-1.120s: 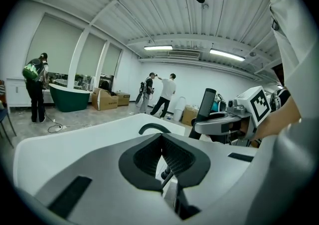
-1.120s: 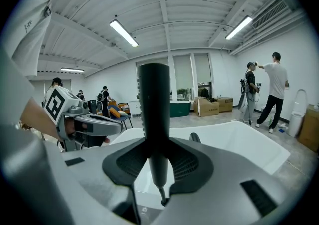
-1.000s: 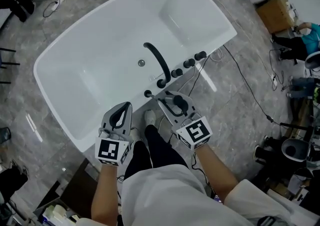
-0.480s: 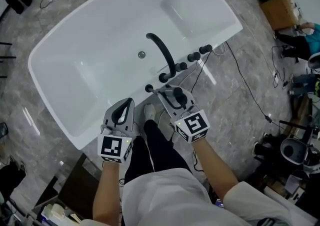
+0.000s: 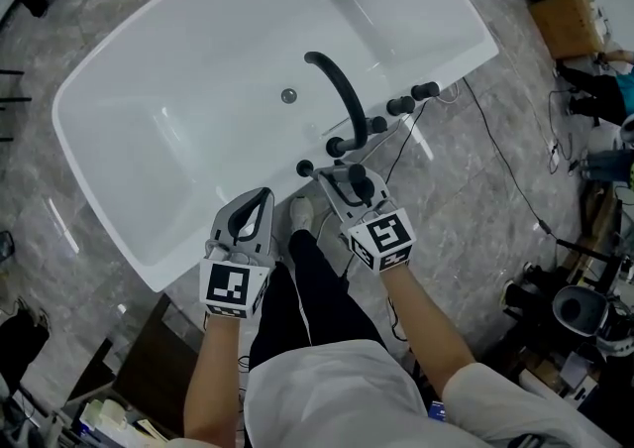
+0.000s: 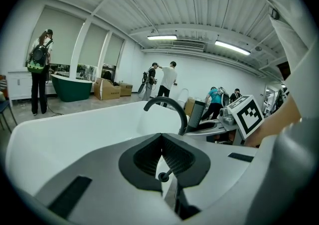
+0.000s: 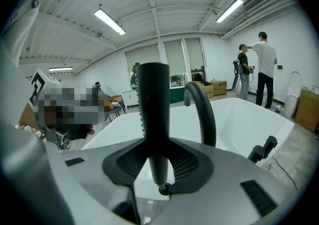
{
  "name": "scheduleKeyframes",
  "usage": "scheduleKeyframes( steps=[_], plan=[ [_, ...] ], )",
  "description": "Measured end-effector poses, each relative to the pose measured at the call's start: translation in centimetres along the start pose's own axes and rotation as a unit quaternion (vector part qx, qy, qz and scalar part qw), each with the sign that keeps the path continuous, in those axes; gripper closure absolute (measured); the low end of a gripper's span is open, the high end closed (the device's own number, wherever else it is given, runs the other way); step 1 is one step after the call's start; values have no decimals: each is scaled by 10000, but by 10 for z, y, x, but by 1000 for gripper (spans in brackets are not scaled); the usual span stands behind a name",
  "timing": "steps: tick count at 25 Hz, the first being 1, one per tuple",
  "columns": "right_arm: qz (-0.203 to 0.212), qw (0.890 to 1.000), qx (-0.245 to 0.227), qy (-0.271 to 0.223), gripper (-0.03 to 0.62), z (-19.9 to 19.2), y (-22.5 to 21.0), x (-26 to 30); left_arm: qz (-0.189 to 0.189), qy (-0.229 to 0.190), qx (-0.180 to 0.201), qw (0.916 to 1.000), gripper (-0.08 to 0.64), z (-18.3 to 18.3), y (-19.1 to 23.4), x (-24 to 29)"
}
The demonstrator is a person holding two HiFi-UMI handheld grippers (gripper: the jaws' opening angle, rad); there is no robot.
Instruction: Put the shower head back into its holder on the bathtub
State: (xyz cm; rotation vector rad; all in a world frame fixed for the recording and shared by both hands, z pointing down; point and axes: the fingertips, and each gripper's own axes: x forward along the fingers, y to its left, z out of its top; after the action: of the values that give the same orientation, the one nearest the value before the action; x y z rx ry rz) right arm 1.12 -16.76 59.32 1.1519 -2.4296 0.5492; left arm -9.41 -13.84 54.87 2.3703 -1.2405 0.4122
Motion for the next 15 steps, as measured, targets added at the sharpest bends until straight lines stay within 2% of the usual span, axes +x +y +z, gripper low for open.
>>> scheduleKeyframes(
  steps=[15],
  plan=[
    [2, 9995, 93, 302, 449, -44, -13, 41, 55, 187, -58, 9998, 549, -25, 16, 19]
  ],
)
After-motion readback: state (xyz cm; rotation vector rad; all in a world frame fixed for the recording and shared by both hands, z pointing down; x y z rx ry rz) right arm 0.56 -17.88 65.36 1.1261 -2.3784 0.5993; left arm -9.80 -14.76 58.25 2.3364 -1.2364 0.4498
